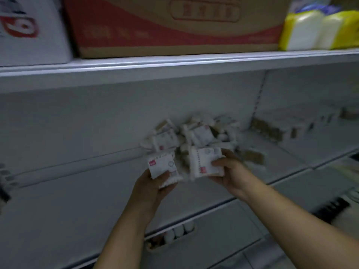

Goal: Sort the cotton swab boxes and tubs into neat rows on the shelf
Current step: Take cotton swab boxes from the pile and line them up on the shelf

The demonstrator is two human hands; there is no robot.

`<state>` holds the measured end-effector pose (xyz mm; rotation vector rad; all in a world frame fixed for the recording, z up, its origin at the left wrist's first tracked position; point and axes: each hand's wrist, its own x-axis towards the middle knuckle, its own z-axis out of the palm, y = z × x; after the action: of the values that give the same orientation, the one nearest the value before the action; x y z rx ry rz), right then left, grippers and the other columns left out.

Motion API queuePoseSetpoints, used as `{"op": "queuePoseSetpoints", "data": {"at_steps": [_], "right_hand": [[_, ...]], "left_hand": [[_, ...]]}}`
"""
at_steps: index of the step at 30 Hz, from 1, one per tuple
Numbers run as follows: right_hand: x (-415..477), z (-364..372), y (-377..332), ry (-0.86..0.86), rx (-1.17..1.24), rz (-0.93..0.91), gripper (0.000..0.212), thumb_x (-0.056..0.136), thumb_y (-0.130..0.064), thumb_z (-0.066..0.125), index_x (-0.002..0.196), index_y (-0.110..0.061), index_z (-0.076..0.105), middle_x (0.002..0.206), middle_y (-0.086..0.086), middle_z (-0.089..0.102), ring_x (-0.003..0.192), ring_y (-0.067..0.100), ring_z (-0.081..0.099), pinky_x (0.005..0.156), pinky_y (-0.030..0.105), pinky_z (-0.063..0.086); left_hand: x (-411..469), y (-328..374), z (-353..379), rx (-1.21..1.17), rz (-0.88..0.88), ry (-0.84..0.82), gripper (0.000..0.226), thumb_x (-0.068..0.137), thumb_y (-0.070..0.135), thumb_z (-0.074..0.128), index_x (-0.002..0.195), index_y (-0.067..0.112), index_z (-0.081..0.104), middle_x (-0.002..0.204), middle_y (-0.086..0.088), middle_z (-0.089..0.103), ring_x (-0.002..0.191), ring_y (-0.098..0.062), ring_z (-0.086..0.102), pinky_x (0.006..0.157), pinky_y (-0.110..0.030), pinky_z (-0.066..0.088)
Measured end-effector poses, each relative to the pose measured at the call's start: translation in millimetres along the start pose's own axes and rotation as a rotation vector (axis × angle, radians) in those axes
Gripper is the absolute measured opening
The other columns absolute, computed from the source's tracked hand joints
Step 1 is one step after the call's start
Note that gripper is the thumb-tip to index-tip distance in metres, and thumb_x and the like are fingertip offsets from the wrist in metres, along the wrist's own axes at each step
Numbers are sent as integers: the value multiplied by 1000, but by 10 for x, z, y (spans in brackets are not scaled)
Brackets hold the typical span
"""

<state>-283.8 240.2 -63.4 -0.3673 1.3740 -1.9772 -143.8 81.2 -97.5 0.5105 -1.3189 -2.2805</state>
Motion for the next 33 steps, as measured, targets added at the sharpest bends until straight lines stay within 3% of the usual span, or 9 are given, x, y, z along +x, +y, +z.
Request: {"op": "queuePoseSetpoints", "data": {"at_steps": [3,8,12,16,23,26,30,33], "right_hand": [[-256,-461,-108,106,36,-25,32,86,8,46,114,-4,56,99,14,67,83,26,65,69,33,54],[-609,-1338,-423,183,77,-80,35,81,16,45,97,-15,51,82,8,67,59,16,66,47,25,52],[-922,-2192,-750,198,-37,-92,30,79,10,53,93,-16,56,77,2,69,60,11,63,54,20,49],[-1229,-3024,-1034,318,-93,-121,27,80,7,62,96,-13,55,88,6,67,69,16,62,59,24,48],[-1376,-3929,-1292,412,-47,-110,20,85,7,55,93,-10,52,88,12,66,75,23,64,62,32,53],[-1245,-4224,-1379,418,-28,-103,17,86,6,53,94,-9,52,84,11,68,74,22,66,58,29,53],[-920,-4545,-1426,441,-48,-110,18,86,7,56,96,-7,51,81,8,71,71,19,69,56,29,54],[-602,-4809,-1496,528,-82,-145,19,87,6,57,96,-9,49,86,9,69,71,18,68,55,27,55]], "left_hand": [[-23,-276,493,60,-38,-81,26,87,-2,58,105,15,65,100,-5,73,91,-21,70,67,-26,57],[-97,-694,1337,106,-19,-79,27,82,-7,60,102,10,64,94,-9,74,83,-22,71,64,-26,58],[-148,-1139,2210,89,-91,-120,25,83,-7,58,102,9,62,87,-8,74,73,-20,70,59,-29,58],[-202,-1606,3049,59,-174,-210,21,86,-3,54,100,11,62,81,-4,74,68,-16,70,62,-31,58],[-83,-2050,3949,13,-227,-233,24,92,1,46,107,13,61,87,-6,74,72,-18,70,67,-35,56],[71,-2215,4209,109,-197,-254,24,93,2,47,108,14,61,92,-4,74,75,-14,70,65,-28,53],[448,-2414,4440,158,-121,-152,22,88,-4,55,100,13,62,88,-5,75,73,-16,71,54,-21,52],[872,-2607,4671,308,-11,-33,19,84,-3,63,90,15,62,86,-2,73,73,-15,69,61,-22,53]]}}
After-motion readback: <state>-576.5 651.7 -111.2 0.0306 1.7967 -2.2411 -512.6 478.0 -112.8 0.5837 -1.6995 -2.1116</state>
